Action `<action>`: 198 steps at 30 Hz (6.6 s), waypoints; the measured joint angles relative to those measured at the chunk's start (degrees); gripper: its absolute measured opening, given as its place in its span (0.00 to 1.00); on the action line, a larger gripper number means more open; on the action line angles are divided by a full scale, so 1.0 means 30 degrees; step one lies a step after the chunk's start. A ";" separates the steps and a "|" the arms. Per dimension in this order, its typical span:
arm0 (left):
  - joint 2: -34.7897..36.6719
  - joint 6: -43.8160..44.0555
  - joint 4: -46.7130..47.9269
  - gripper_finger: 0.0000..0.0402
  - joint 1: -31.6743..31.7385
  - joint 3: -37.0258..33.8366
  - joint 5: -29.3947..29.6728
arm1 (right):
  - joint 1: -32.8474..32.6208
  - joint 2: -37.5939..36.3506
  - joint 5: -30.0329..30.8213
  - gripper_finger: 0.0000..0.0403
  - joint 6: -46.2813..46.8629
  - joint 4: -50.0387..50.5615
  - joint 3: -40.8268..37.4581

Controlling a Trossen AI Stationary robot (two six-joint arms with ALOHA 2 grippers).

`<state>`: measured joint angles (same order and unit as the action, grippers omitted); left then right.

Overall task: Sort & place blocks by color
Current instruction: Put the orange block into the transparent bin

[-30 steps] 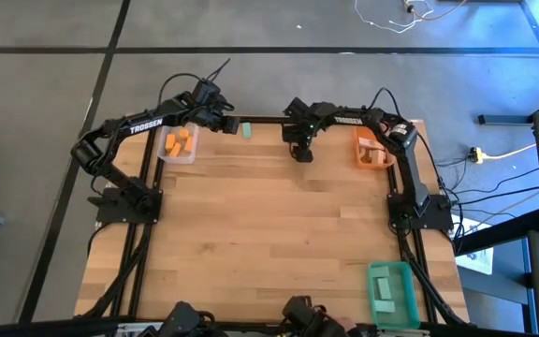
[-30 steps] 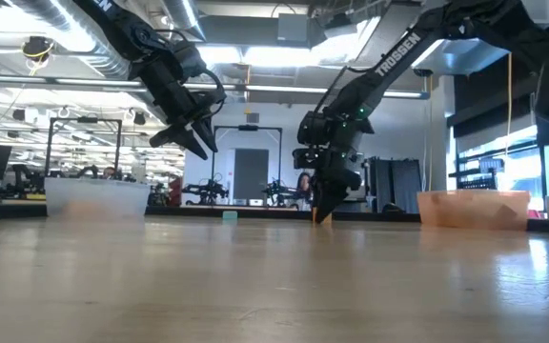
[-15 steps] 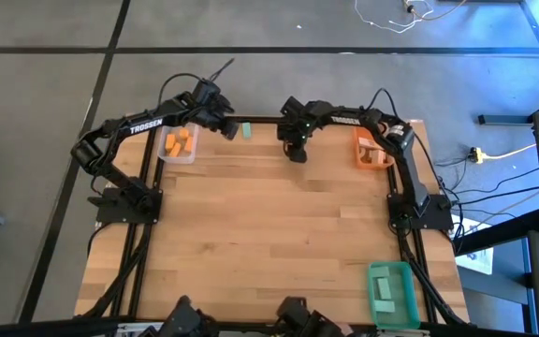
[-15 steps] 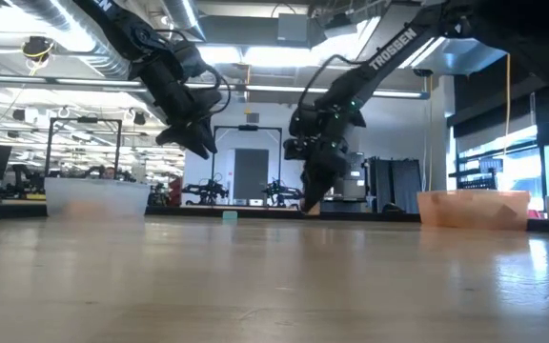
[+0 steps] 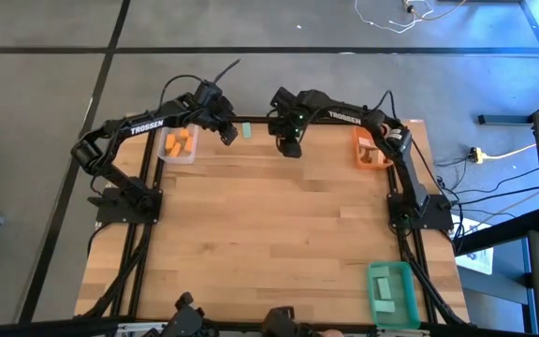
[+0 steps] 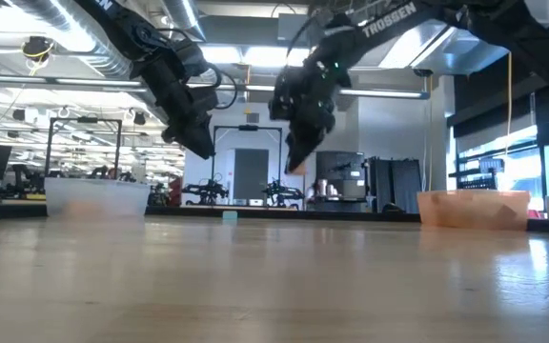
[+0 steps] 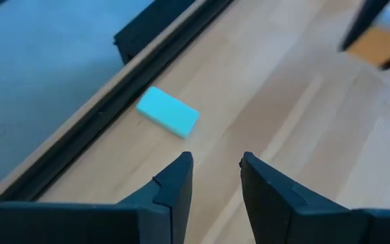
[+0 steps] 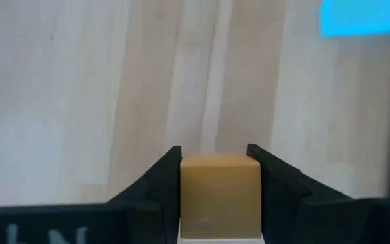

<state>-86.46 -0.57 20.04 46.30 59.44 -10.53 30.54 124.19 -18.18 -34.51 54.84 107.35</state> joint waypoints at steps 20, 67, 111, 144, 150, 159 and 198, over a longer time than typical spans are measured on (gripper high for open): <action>0.0000 -1.6975 -0.0098 0.29 -0.2538 0.0000 -0.0749 | -0.0555 -0.0046 0.0014 0.33 0.5623 0.4269 0.5857; 0.3429 -1.9922 -0.1606 0.29 -0.3600 0.0000 -0.5771 | -0.0574 -0.2618 -0.1543 0.33 0.4883 0.6974 0.5871; 0.3461 -1.9354 -0.1570 0.29 -0.4619 0.0000 0.1132 | -0.0757 -0.2581 -0.1470 0.33 0.2963 0.7411 0.5871; 0.3461 -2.2812 -0.1341 0.44 -0.4827 0.0000 0.2052 | -0.0760 -0.2574 -0.1477 0.33 0.2982 0.7393 0.5864; 0.3461 -2.2859 -0.1437 0.59 -0.4823 0.0000 0.3494 | -0.0760 -0.2574 -0.1484 0.33 0.2982 0.7391 0.5864; 0.3461 -2.2858 -0.1540 0.63 -0.4823 0.0000 0.3769 | -0.0757 -0.2574 -0.1484 0.33 0.2989 0.7389 0.5864; 0.3461 -1.8348 -0.2135 0.63 -0.6098 0.0000 0.0541 | -0.0808 -0.2572 -0.2866 0.33 0.2909 0.6479 0.5857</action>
<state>-76.07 -55.61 13.64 28.01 59.44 -8.91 28.12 116.47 -26.78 -25.78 74.28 124.92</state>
